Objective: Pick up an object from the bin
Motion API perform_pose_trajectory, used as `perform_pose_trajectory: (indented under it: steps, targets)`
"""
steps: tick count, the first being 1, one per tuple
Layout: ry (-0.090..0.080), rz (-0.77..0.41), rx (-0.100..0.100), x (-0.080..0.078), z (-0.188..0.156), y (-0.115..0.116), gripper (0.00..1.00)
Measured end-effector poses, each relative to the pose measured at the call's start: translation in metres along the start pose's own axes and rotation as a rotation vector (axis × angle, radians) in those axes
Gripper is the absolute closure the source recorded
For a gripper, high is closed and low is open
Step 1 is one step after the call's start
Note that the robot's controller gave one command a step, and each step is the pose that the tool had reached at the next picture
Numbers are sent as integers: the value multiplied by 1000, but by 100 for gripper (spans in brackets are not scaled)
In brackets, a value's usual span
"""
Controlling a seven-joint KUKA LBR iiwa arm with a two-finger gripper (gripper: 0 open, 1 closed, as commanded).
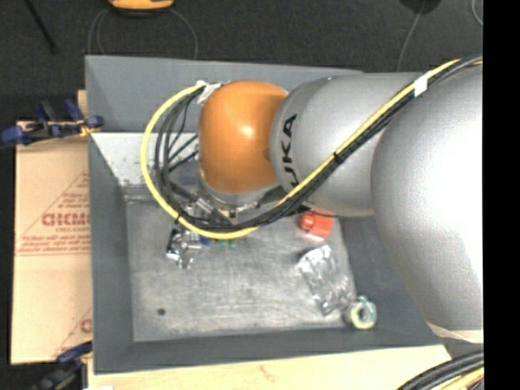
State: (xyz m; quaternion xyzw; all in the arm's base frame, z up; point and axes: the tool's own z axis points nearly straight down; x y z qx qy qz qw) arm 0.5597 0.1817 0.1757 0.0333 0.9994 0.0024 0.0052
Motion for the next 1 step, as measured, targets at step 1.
perform_pose_trajectory:
  steps: [1]
  targets:
    - [-1,-28,2,-6,-90,-10,100]
